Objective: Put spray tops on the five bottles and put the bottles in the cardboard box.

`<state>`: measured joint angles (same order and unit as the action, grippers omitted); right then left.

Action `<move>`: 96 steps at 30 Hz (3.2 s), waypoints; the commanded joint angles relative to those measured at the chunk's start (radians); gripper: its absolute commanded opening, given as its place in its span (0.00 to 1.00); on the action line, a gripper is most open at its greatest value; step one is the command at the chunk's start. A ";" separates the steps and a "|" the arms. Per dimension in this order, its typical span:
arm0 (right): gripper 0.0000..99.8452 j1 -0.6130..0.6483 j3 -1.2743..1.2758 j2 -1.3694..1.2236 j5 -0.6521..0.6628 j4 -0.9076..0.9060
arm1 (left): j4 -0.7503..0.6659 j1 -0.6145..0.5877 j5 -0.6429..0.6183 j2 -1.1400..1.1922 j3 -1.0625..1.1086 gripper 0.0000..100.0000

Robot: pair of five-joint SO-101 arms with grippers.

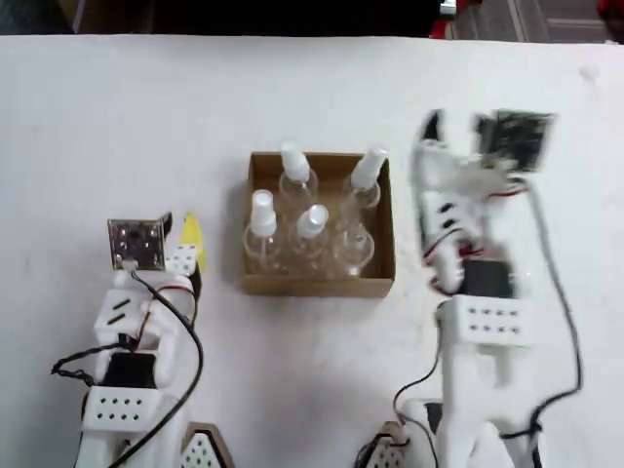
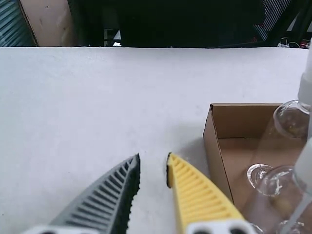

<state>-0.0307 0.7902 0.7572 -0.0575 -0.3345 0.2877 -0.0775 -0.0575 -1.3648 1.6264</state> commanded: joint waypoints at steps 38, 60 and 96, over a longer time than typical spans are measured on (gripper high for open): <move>0.17 -0.466 -0.253 -0.659 -0.598 -0.503 | -0.020 0.004 0.011 -0.002 0.012 0.09; 0.12 -0.438 -0.253 -0.832 -0.624 -0.340 | -0.021 0.002 0.011 -0.002 0.011 0.09; 0.02 0.232 -0.356 0.464 0.218 -0.395 | -0.018 -0.084 -0.092 -0.002 -0.038 0.09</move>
<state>-0.0598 0.4680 1.2190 -0.0514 -0.6981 0.2877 -0.1496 -0.1373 -1.3648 1.6464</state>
